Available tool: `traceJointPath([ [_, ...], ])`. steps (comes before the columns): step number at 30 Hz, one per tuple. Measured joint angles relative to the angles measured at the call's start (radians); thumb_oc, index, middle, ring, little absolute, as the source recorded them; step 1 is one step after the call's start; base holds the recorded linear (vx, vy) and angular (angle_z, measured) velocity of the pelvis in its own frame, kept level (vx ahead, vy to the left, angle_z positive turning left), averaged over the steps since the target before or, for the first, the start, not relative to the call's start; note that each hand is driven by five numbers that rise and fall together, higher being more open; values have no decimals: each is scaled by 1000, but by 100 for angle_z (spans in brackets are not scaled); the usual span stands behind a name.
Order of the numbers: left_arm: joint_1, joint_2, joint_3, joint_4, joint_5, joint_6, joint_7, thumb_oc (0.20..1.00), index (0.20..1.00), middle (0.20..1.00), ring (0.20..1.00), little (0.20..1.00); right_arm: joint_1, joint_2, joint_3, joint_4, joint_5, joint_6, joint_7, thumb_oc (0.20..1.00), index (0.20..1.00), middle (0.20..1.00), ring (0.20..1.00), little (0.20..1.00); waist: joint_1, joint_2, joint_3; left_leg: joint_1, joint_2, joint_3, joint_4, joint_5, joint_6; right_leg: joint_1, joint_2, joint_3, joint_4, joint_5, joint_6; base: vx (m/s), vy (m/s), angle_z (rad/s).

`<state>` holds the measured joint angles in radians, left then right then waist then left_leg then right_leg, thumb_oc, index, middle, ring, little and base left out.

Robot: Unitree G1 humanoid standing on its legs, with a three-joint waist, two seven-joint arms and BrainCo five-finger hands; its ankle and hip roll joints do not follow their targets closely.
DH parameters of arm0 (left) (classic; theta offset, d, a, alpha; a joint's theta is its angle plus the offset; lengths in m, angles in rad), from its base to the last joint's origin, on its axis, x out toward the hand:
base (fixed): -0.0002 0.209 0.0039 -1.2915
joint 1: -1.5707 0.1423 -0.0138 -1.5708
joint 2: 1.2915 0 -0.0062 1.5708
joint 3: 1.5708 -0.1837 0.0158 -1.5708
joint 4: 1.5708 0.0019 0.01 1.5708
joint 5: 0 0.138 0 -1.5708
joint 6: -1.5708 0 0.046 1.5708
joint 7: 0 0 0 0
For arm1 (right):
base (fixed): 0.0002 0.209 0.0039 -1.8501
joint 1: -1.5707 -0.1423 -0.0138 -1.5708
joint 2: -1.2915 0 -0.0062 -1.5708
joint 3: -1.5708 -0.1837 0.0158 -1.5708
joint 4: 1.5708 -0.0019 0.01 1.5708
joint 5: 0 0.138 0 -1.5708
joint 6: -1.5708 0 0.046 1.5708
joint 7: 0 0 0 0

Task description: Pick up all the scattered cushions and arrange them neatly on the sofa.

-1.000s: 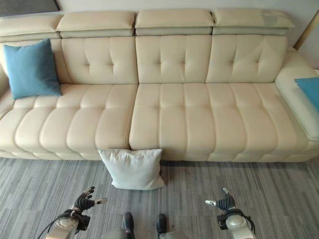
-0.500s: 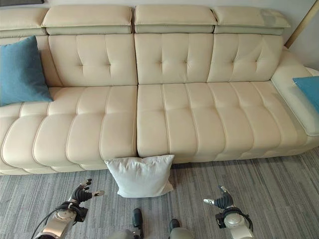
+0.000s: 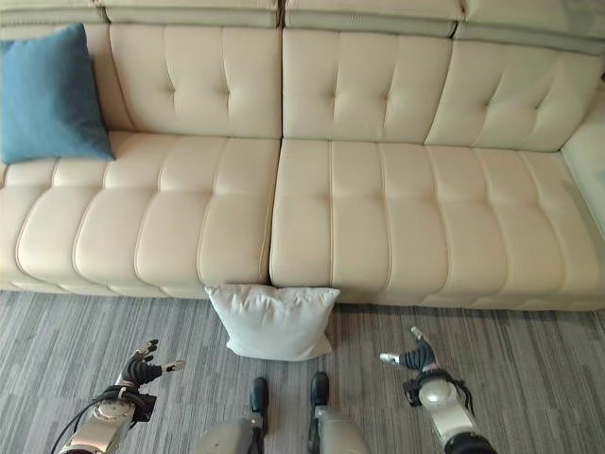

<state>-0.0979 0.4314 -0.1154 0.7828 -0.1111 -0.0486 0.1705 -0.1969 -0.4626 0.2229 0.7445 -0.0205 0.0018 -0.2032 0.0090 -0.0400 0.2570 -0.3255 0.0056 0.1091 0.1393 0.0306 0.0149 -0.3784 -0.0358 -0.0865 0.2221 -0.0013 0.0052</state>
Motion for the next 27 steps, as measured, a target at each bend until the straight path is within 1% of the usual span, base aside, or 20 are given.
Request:
traceJointPath([
  [1,-32,7,2,11,-1,1,6,1000,1000,1000,1000,1000,-33,-6,2,10,0,0,-2,1000,1000,1000,1000,1000,0,-3,20,-35,0,-2,15,-4,2,-40,-1,-3,29,-5,-7,-114,-97,18],
  [2,-98,16,-3,36,-29,-2,18,1000,1000,1000,1000,1000,-106,-7,12,38,1,2,-13,1000,1000,1000,1000,1000,1,0,51,-95,-1,-10,49,-2,0,-103,-3,-8,74,-9,-12,-22,-64,14],
  [3,-127,20,-7,62,-42,-4,26,1000,1000,1000,1000,1000,-138,-7,26,65,2,3,-19,1000,1000,1000,1000,1000,0,-2,60,-130,-1,-12,71,-7,-2,-140,-7,-8,102,-20,-17,-22,-48,11],
  [4,-161,22,-7,74,-51,-4,30,1000,1000,1000,1000,1000,-173,-7,37,78,3,5,-24,1000,1000,1000,1000,1000,0,-2,72,-152,-1,-13,82,-17,-12,-167,-7,-7,122,-24,-22,-23,-43,3],
  [5,-217,28,-22,96,-75,-8,40,1000,1000,1000,1000,1000,-223,-5,53,96,15,3,-35,1000,1000,1000,1000,1000,0,0,88,-191,1,-13,108,-26,-7,-214,-8,0,155,-37,-28,-124,-38,-1],
  [6,-234,38,-43,100,-84,-8,45,1000,1000,1000,1000,1000,-243,-6,55,110,23,1,-38,1000,1000,1000,1000,1000,0,0,90,-218,1,-12,133,-35,-7,-240,-10,1,177,-45,-30,-112,-26,-5],
  [7,-260,43,-43,93,-103,-12,50,1000,1000,1000,1000,1000,-272,-8,62,116,34,4,-47,1000,1000,1000,1000,1000,-2,1,93,-250,9,-13,148,-43,-8,-271,-8,3,192,-46,-30,-110,5,-5],
  [9,-314,90,-93,85,-129,-28,57,1000,1000,1000,1000,1000,-323,-23,85,144,59,1,-68,1000,1000,1000,1000,1000,-10,1,94,-359,11,-15,219,-58,-12,-377,-11,7,255,-64,-43,-81,7,0],
  [11,-399,143,-120,89,-157,-36,62,1000,1000,1000,1000,1000,-407,-29,84,203,91,4,-84,1000,1000,1000,1000,1000,-23,2,99,-505,12,-12,291,-64,-9,-521,-15,8,318,-62,-41,-37,-2,4],
  [12,-450,156,-110,95,-164,-37,64,1000,1000,1000,1000,1000,-460,-31,80,222,105,7,-89,1000,1000,1000,1000,1000,-30,6,127,-553,12,-15,323,-57,-4,-563,-17,5,344,-50,-55,-55,19,-1],
  [13,-528,164,-121,126,-194,-37,65,1000,1000,1000,1000,1000,-505,-28,98,236,132,8,-92,1000,1000,1000,1000,1000,-31,10,156,-612,16,-16,378,-71,-4,-615,-17,6,381,-51,-62,-46,40,-7],
  [15,-594,181,-133,136,-202,-39,66,1000,1000,1000,1000,1000,-558,-29,125,240,159,6,-98,1000,1000,1000,1000,1000,-41,11,156,-688,22,-14,428,-90,-3,-688,-20,11,424,-65,-63,-16,59,-4],
  [17,-652,209,-160,137,-223,-46,66,1000,1000,1000,1000,1000,-618,-30,125,252,180,5,-110,1000,1000,1000,1000,1000,-51,13,158,-764,17,-11,474,-99,3,-766,-24,22,469,-78,-59,29,63,3],
  [18,-697,221,-169,148,-224,-47,66,1000,1000,1000,1000,1000,-667,-29,131,265,199,5,-121,1000,1000,1000,1000,1000,-51,13,158,-825,18,-8,522,-110,3,-827,-25,29,511,-79,-59,48,66,-5],
  [19,-737,224,-167,155,-224,-47,66,1000,1000,1000,1000,1000,-708,-28,132,265,205,4,-123,1000,1000,1000,1000,1000,-49,18,164,-880,23,0,566,-125,12,-880,-26,33,551,-88,-62,47,67,-6],
  [20,-750,224,-170,156,-225,-46,66,1000,1000,1000,1000,1000,-734,-25,133,263,218,4,-124,1000,1000,1000,1000,1000,-48,19,165,-904,23,5,588,-127,15,-907,-28,37,567,-88,-62,42,52,-6],
  [23,-792,230,-234,170,-233,-45,68,1000,1000,1000,1000,1000,-789,-18,166,257,250,0,-145,1000,1000,1000,1000,1000,-33,24,165,-959,24,15,647,-154,18,-966,-29,57,626,-107,-59,26,52,-4],
  [25,-833,239,-269,180,-233,-45,68,1000,1000,1000,1000,1000,-836,-12,181,250,280,-5,-159,1000,1000,1000,1000,1000,-26,28,164,-1005,21,17,682,-171,12,-1015,-36,60,664,-123,-65,5,11,5],
  [27,-913,247,-315,209,-233,-42,70,1000,1000,1000,1000,1000,-914,4,202,252,322,-16,-181,1000,1000,1000,1000,1000,-17,30,162,-1073,20,15,704,-172,15,-1082,-39,60,687,-132,-66,11,-10,7],
])
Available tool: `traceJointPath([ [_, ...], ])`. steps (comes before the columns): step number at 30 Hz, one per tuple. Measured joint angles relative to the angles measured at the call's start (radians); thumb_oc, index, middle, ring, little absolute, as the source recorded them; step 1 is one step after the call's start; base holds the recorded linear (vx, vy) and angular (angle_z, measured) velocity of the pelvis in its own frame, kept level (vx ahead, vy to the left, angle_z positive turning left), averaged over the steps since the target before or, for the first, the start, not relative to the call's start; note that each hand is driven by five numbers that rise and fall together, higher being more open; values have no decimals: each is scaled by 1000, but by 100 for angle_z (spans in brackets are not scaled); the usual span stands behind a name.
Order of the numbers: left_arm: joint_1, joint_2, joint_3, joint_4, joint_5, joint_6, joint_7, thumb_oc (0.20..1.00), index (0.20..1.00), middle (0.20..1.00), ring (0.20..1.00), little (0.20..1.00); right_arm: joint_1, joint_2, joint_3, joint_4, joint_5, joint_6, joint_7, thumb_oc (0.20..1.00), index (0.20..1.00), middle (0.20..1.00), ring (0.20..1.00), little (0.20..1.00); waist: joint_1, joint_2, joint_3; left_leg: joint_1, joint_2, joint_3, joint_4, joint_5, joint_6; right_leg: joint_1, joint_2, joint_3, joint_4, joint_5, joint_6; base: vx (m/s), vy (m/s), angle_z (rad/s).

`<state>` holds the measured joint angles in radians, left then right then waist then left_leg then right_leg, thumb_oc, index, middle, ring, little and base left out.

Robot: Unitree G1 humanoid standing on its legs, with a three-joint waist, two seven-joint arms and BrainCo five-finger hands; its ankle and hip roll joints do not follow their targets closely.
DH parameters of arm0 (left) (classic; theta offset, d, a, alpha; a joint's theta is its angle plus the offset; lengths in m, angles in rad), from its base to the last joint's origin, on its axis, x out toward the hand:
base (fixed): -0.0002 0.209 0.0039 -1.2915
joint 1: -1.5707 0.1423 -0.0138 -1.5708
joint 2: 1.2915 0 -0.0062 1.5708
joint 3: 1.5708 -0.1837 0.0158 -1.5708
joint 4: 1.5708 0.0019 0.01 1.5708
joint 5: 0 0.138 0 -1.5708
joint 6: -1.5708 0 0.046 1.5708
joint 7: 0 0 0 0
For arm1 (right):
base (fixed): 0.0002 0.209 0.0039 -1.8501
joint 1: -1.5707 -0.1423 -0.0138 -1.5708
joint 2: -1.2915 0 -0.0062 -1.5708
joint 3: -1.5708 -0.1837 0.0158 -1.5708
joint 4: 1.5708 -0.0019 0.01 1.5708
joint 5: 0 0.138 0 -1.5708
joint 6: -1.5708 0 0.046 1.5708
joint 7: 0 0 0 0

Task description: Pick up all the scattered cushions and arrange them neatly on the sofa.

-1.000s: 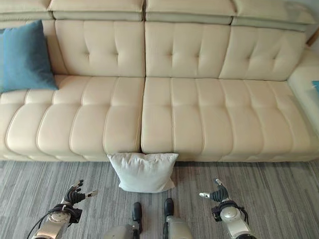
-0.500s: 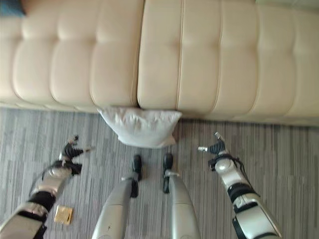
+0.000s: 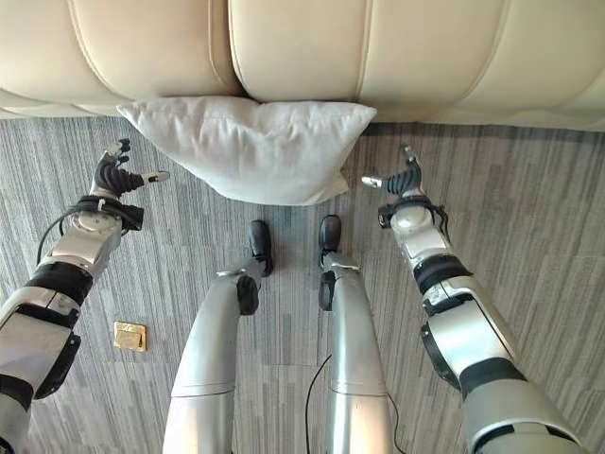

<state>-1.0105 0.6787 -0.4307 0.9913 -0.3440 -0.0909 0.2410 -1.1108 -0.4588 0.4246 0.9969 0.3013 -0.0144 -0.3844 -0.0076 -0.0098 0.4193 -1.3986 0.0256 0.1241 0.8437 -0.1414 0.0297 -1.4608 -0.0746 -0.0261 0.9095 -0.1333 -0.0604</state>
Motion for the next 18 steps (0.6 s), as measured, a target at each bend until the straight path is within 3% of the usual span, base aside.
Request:
traceJointPath([
  [8,-229,-27,-128,42,2,7,50,1000,1000,1000,1000,1000,-179,104,104,12,73,-25,-100,1000,1000,1000,1000,1000,28,4,-1,-87,-9,-25,23,20,-1,-79,-9,-21,42,11,-9,3,-47,5],
  [9,-252,-38,-127,45,2,8,64,1000,1000,1000,1000,1000,-181,114,113,3,74,-27,-112,222,222,222,222,222,29,7,-1,-91,-11,-34,20,23,-5,-81,-14,-31,41,8,-13,7,-20,12],
  [10,-266,-47,-127,43,2,8,76,529,529,529,529,529,-180,128,114,-10,79,-33,-120,200,200,200,200,200,31,7,-1,-95,-15,-39,20,25,-7,-82,-15,-38,42,6,-15,1,-44,14],
  [11,-272,-63,-118,40,2,7,103,200,200,200,200,200,-179,140,109,-38,104,-38,-139,200,200,200,200,200,33,7,-1,-103,-17,-47,16,28,-12,-90,-17,-43,43,3,-20,-8,-60,12],
  [18,-239,-84,-75,-59,-31,-6,167,200,200,200,200,200,-117,104,64,-135,132,-96,-147,200,200,200,200,200,42,9,0,-110,-24,-61,-22,47,-28,-104,-20,-58,23,3,-31,-9,-30,7],
])
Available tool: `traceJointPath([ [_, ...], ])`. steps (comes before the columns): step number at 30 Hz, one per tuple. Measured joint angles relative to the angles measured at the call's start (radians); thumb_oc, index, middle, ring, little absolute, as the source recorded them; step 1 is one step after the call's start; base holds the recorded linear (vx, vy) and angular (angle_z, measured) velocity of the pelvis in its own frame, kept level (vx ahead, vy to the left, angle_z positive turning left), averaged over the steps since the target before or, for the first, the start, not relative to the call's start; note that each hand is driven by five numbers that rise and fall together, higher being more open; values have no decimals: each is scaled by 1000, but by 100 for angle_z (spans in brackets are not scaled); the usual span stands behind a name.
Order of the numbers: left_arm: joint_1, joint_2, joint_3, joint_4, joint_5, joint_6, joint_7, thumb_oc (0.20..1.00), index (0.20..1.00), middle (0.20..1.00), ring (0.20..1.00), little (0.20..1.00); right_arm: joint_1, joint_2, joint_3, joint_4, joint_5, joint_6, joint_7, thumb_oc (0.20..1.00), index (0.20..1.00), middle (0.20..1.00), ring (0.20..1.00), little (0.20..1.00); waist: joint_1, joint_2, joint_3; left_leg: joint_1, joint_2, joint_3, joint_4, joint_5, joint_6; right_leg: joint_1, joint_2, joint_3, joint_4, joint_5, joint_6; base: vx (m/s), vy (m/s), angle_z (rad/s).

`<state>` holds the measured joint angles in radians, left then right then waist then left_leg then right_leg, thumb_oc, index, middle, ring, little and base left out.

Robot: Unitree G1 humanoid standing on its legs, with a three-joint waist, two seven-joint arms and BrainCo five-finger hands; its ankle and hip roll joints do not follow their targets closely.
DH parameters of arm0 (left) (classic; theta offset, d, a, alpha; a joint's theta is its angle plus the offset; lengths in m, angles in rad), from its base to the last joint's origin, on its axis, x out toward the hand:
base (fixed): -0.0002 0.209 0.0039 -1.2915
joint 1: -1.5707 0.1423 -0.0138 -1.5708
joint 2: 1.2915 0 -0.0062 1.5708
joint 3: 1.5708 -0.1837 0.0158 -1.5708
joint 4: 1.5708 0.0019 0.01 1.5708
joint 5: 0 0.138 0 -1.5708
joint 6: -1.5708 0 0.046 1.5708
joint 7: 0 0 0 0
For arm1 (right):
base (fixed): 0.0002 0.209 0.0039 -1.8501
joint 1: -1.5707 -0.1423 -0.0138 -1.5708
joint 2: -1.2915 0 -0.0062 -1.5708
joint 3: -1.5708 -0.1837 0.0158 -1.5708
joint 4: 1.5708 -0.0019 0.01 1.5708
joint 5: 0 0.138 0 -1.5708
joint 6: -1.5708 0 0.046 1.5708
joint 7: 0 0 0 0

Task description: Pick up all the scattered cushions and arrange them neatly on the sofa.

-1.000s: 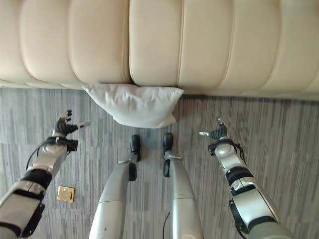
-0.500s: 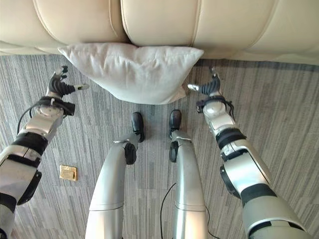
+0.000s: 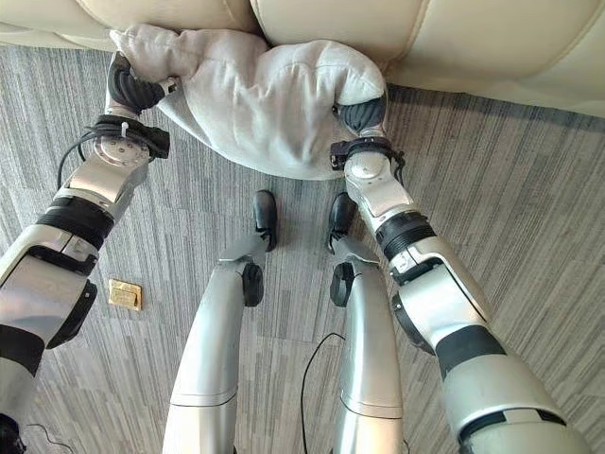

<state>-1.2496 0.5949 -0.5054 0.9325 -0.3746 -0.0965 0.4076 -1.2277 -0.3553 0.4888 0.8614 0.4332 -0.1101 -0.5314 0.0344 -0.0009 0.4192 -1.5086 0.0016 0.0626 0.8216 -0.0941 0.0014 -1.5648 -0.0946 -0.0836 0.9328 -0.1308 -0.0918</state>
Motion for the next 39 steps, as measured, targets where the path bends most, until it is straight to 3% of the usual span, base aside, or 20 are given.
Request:
traceJointPath([
  [6,197,-94,179,-197,-43,-33,61,200,200,200,200,200,170,-9,-74,-176,-1,-25,11,200,200,200,200,200,-2,5,1,149,4,4,-116,36,4,146,5,-4,-112,28,7,-27,-16,-1],
  [13,478,-184,282,-486,-36,-88,137,200,200,200,200,200,447,33,-147,-374,-2,-90,23,200,200,200,200,200,-28,4,-8,378,-4,8,-270,65,14,375,16,1,-265,65,38,-23,-28,-6],
  [16,697,-267,322,-611,-28,-93,141,200,200,200,200,200,696,76,-142,-506,1,-97,70,200,200,200,200,200,-48,-2,-6,632,-12,14,-428,97,13,612,20,2,-392,84,47,23,-39,-8],
  [17,762,-285,315,-624,-14,-114,141,200,200,200,200,200,772,89,-135,-527,1,-110,86,200,200,200,200,200,-55,-6,-50,672,-14,15,-459,96,11,645,21,5,-413,73,62,-2,-60,-4],
  [18,813,-290,311,-629,3,-128,140,200,200,200,200,200,827,99,-134,-531,1,-124,104,200,200,200,200,200,-61,-9,-93,698,-16,17,-480,95,10,664,21,6,-429,63,74,32,-66,-6],
  [21,949,-282,310,-715,43,-128,119,200,200,200,200,200,981,76,-125,-608,3,-123,163,200,200,200,200,200,-77,-16,-110,889,-14,18,-572,110,11,845,26,-3,-495,75,64,138,-42,-7],
  [27,1133,-227,309,-821,164,-113,60,200,200,200,200,200,1130,-16,-124,-729,-1,-96,277,200,200,200,200,200,-79,-39,-136,1179,1,34,-705,109,6,1128,60,15,-642,77,89,229,-1,-17],
  [29,1182,-221,312,-842,172,-111,15,200,200,200,200,200,1177,-24,-168,-762,-4,-92,304,200,200,200,200,200,-81,-46,-199,1219,3,43,-741,111,6,1162,65,23,-667,77,92,186,44,-14],
  [35,1280,-222,321,-905,172,-100,-61,200,200,200,200,200,1262,-50,-242,-865,-27,-74,360,200,200,200,200,200,-82,-39,-228,1374,6,61,-816,117,9,1320,76,30,-757,107,90,147,55,-9],
  [39,1309,-221,336,-925,172,-100,-77,200,200,200,200,200,1281,-50,-249,-878,-43,-71,380,200,200,200,200,200,-81,-32,-270,1401,5,62,-832,117,9,1357,77,33,-794,119,94,103,76,-2],
])
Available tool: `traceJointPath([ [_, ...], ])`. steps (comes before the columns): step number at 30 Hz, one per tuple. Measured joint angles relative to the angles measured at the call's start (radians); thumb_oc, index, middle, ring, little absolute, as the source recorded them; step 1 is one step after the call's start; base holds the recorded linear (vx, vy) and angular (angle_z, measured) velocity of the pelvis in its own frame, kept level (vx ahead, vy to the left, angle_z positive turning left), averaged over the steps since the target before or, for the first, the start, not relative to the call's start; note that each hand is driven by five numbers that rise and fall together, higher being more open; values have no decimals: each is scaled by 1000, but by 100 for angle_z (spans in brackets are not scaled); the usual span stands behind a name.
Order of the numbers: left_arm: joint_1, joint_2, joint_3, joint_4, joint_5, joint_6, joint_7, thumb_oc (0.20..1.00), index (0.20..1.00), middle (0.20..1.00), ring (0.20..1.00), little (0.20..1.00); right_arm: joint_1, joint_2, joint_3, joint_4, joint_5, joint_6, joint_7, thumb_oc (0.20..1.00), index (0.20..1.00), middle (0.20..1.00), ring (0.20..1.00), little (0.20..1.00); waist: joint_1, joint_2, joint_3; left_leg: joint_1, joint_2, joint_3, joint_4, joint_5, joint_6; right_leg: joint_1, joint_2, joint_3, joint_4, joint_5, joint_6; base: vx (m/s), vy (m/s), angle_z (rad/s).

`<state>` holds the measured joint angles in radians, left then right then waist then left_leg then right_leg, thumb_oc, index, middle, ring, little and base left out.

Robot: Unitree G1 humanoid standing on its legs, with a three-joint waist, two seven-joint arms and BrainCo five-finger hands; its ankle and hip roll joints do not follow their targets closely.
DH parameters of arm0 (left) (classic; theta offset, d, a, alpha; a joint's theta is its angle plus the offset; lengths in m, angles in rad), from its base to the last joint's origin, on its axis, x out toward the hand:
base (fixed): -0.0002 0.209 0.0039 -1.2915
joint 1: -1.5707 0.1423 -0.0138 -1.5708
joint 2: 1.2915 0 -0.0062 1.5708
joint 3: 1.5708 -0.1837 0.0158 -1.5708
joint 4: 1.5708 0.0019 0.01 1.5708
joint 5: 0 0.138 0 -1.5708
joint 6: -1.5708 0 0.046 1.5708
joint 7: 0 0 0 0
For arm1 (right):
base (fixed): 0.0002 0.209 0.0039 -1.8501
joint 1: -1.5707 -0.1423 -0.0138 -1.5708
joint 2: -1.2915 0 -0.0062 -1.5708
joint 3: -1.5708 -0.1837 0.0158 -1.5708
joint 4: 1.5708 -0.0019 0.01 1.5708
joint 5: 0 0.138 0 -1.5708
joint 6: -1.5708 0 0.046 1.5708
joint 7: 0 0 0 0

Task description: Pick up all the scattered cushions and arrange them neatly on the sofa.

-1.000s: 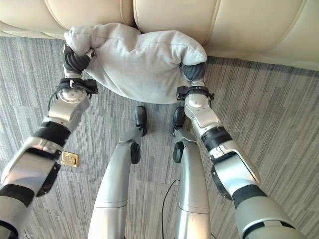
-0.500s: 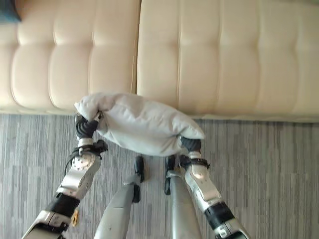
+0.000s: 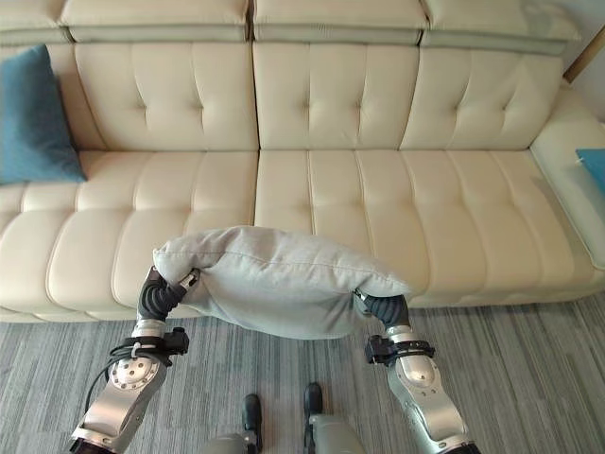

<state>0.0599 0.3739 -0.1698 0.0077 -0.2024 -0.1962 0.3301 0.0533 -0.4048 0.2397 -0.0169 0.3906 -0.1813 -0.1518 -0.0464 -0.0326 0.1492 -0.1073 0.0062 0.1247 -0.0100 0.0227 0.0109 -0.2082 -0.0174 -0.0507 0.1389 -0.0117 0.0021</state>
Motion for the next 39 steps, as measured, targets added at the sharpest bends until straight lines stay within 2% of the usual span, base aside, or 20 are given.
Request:
traceJointPath([
  [9,42,1,35,-1,1,6,-18,200,200,200,200,200,14,3,18,0,-20,17,26,200,200,200,200,200,23,5,-29,0,-10,59,-5,-12,19,8,2,68,-73,49,34,42,100,-22],
  [13,62,3,44,-1,26,11,-27,200,200,200,200,200,41,6,14,-1,-40,21,36,200,200,200,200,200,22,1,-38,-52,-27,68,3,-24,50,-103,-9,80,45,35,55,69,112,-8],
  [17,69,1,56,3,27,22,-28,200,200,200,200,200,43,9,23,1,-57,36,44,200,200,200,200,200,7,1,-38,-46,-37,71,2,-23,50,-108,-24,74,62,25,74,219,8,-7],
  [18,55,-14,65,10,27,22,-30,200,200,200,200,200,30,5,18,-1,-58,36,51,200,200,200,200,200,5,15,-26,-49,-27,46,-3,-35,76,-190,-16,44,172,-44,113,297,-28,6],
  [21,33,-18,61,26,27,27,-38,200,200,200,200,200,43,6,17,-2,-58,36,46,200,200,200,200,200,-11,24,-17,-49,-11,12,4,-39,79,-259,12,21,60,-32,133,355,-63,22],
  [23,4,-22,52,58,29,31,-46,200,200,200,200,200,50,6,13,-1,-58,37,43,200,200,200,200,200,-37,26,-11,-44,-12,-37,22,-57,62,-271,8,2,-33,-12,150,338,-139,66],
  [24,0,-22,50,63,29,34,-51,200,200,200,200,200,57,8,10,-1,-58,37,44,200,200,200,200,200,-45,21,-10,-32,-16,-56,22,-66,53,-262,0,-6,-59,3,143,321,-194,117],
  [25,3,-25,21,63,31,35,-59,200,200,200,200,200,101,19,-24,-4,-58,37,48,200,200,200,200,200,-62,15,-12,14,-23,-109,16,-87,29,-224,-12,-6,-73,28,116,287,-223,113],
  [26,13,-22,7,55,31,35,-63,200,200,200,200,200,125,24,-36,-8,-58,37,49,200,200,200,200,200,-67,8,-17,34,-27,-131,15,-92,27,-194,-22,-6,-75,26,117,228,-228,115],
  [27,31,-25,6,45,31,34,-73,200,200,200,200,200,142,24,-44,-7,-57,36,52,200,200,200,200,200,-67,4,-23,62,-24,-150,10,-102,14,-176,-24,-8,-60,57,88,233,-228,68],
  [28,43,-30,3,43,31,34,-78,200,200,200,200,200,148,16,-49,-8,-58,36,58,200,200,200,200,200,-67,19,-29,73,-2,-166,11,-119,-3,-178,-10,-23,-31,66,82,209,-189,62],
  [29,48,-29,-3,40,29,34,-85,200,200,200,200,200,143,7,-54,-7,-58,36,57,200,200,200,200,200,-64,45,-35,57,30,-166,72,-144,-51,-169,11,-71,-19,62,70,208,-172,43],
  [30,47,-28,-3,38,28,33,-86,200,200,200,200,200,137,5,-55,-7,-58,37,56,200,200,200,200,200,-60,47,-35,33,46,-151,142,-168,-79,-159,19,-85,-22,72,57,186,-155,30],
  [32,45,-27,-2,36,26,33,-92,200,200,200,200,200,115,-9,-56,-6,-58,37,54,200,200,200,200,200,-59,47,-35,4,65,-138,245,-169,-81,-139,47,-88,-18,56,7,209,-137,-4],
  [33,45,-28,-2,35,26,33,-93,200,200,200,200,200,104,-22,-57,-7,-58,37,55,200,200,200,200,200,-59,44,-36,-14,83,-135,329,-175,-88,-116,61,-85,-16,63,-2,187,-102,-28],
  [35,28,-30,-5,29,26,33,-104,200,200,200,200,200,91,-27,-76,-9,-58,36,51,200,200,200,200,200,-71,39,-39,-33,102,-107,386,-180,-97,-78,92,-64,-33,47,-26,161,-79,-38],
  [36,6,-31,-7,29,26,33,-111,200,200,200,200,200,89,-26,-90,-10,-58,36,51,200,200,200,200,200,-77,30,-37,-55,100,-84,385,-181,-96,-62,99,-53,-52,57,-41,121,-58,-34],
  [37,-26,-33,-13,28,26,33,-115,200,200,200,200,200,70,-25,-103,-10,-58,36,38,200,200,200,200,200,-72,-17,-20,-138,49,-61,369,-203,-79,-18,90,-2,-109,59,-52,154,-24,-44],
  [38,-27,-35,-14,36,26,33,-114,200,200,200,200,200,53,-18,-113,-10,-58,36,32,200,200,200,200,200,-61,-31,-14,-280,20,-68,319,-191,-65,26,95,-6,-129,64,-57,146,31,-55],
  [39,-21,-35,-13,37,27,33,-115,200,200,200,200,200,49,-11,-113,-7,-66,36,32,200,200,200,200,200,-42,-43,-10,-369,-14,-77,297,-140,-63,60,91,1,-135,15,10,226,82,-43],
])
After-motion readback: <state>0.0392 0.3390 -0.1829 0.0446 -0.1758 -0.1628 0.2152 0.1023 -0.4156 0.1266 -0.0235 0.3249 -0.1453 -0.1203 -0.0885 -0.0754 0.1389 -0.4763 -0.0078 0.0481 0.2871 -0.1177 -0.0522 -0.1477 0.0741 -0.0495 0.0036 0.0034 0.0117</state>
